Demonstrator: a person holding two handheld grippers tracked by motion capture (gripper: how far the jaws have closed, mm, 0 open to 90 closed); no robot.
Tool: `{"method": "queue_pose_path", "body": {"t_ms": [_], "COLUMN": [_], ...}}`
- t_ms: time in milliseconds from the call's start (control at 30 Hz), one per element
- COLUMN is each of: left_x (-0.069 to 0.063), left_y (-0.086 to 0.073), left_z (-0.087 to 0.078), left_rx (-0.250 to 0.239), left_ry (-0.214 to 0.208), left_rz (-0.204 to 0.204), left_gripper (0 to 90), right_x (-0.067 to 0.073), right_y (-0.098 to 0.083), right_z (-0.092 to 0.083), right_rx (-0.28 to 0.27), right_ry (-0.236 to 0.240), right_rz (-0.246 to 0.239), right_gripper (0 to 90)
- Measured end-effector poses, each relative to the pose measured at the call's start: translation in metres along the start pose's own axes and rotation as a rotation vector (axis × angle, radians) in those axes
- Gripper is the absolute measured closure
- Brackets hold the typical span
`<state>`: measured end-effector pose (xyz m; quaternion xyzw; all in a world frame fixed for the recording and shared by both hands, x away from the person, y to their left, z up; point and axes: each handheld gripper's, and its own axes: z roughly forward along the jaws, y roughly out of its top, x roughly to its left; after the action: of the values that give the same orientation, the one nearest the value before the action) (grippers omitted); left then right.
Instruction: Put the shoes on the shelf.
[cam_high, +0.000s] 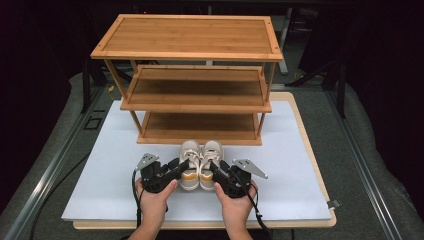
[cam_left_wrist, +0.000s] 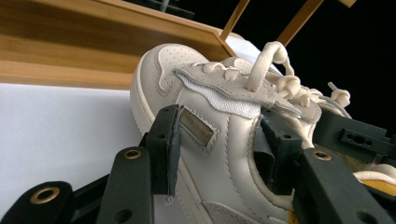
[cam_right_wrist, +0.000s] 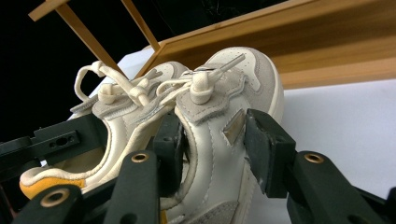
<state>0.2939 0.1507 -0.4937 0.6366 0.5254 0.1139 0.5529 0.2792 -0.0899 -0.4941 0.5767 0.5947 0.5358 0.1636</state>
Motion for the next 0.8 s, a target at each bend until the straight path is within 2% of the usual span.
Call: {"method": "queue_pose_path", "body": {"t_ms": [33, 100, 167, 200, 267, 300, 333, 400, 433, 467, 533, 567, 600, 633, 700, 733, 767, 800], "left_x": [-0.001, -0.002, -0.003, -0.003, -0.004, -0.004, -0.005, -0.006, -0.006, -0.007, -0.007, -0.007, -0.007, -0.007, -0.007, -0.007, -0.007, -0.007], "left_y": [0.002, 0.005, 0.007, 0.008, 0.01, 0.011, 0.012, 0.015, 0.016, 0.017, 0.019, 0.02, 0.021, 0.022, 0.023, 0.025, 0.026, 0.026], "left_z": [-0.001, -0.001, -0.003, -0.003, -0.005, -0.005, -0.006, -0.007, -0.007, -0.008, -0.008, -0.009, -0.009, -0.009, -0.01, -0.011, -0.011, -0.011], "left_rx": [0.001, 0.002, 0.004, 0.007, 0.004, 0.002, 0.001, 0.0, 0.001, 0.0, 0.0, 0.0, 0.0, 0.001, 0.001, 0.0, -0.001, -0.002], "left_ry": [-0.001, -0.001, -0.004, -0.006, -0.008, -0.007, -0.007, -0.008, -0.008, -0.008, -0.009, -0.01, -0.013, -0.014, -0.016, -0.016, -0.017, -0.018], "left_rz": [0.001, 0.002, 0.004, 0.003, 0.002, 0.001, 0.001, 0.003, 0.004, 0.002, 0.002, 0.002, 0.001, 0.002, -0.002, -0.004, -0.004, -0.003], "left_gripper": [54.9, 54.9, 54.8, 54.9, 54.9, 54.9, 54.8, 54.9, 54.9, 54.9, 54.9, 54.8, 54.8, 54.9, 54.9, 54.8, 54.8, 54.8], "right_x": [0.0, 0.001, 0.001, 0.002, 0.003, 0.004, 0.004, 0.006, 0.006, 0.006, 0.007, 0.008, 0.008, 0.008, 0.01, 0.01, 0.011, 0.011], "right_y": [0.002, 0.003, 0.006, 0.006, 0.009, 0.01, 0.011, 0.013, 0.014, 0.014, 0.017, 0.018, 0.019, 0.019, 0.021, 0.022, 0.023, 0.024], "right_z": [-0.002, -0.001, -0.004, -0.003, -0.006, -0.006, -0.006, -0.006, -0.007, -0.006, -0.008, -0.007, -0.008, -0.007, -0.01, -0.01, -0.009, -0.009], "right_rx": [0.012, -0.009, 0.014, -0.011, 0.011, 0.003, 0.006, -0.014, 0.0, -0.013, 0.004, -0.016, -0.006, -0.02, 0.003, 0.009, -0.006, -0.017], "right_ry": [0.002, 0.004, 0.006, 0.008, 0.008, -0.005, 0.011, 0.015, 0.005, 0.019, 0.003, 0.02, 0.009, 0.025, 0.005, 0.023, 0.01, 0.025], "right_rz": [0.0, 0.006, 0.005, 0.012, 0.005, 0.009, 0.01, 0.013, 0.013, 0.018, 0.015, 0.019, 0.018, 0.02, 0.014, 0.012, 0.016, 0.016], "right_gripper": [58.3, 58.3, 58.3, 58.3, 58.3, 58.3, 58.3, 58.3, 58.3, 58.3, 58.3, 58.3, 58.3, 58.3, 58.3, 58.3, 58.3, 58.3]}}
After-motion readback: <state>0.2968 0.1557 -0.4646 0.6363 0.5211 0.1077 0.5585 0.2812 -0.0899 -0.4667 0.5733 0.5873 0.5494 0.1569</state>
